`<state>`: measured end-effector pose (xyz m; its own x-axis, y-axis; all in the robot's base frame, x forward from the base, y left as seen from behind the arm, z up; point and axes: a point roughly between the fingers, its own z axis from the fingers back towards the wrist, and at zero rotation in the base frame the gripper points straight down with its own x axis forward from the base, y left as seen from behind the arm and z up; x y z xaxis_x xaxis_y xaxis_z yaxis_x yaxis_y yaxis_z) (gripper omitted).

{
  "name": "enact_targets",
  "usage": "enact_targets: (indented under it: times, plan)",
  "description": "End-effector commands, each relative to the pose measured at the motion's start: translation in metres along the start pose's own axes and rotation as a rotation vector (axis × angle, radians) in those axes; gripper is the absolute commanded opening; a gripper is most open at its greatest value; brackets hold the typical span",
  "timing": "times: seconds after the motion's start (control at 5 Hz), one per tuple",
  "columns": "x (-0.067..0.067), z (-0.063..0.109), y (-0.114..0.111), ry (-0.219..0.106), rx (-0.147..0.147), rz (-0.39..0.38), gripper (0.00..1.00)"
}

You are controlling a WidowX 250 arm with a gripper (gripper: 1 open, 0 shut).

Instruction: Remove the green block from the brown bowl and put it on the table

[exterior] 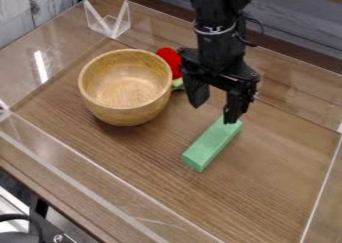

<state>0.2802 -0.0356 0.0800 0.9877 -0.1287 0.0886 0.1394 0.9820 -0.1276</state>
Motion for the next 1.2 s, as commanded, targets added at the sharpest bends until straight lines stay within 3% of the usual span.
enact_targets:
  times: [0.0,0.4,1.0]
  plan:
    - [0.0109,0.0186,-0.0037,-0.063,0.006,-0.023,1.0]
    - [0.0111,0.0241,-0.0051,-0.07,0.004,-0.033,1.0]
    - [0.004,0.0208,-0.0066,-0.056,0.0,-0.046,1.0]
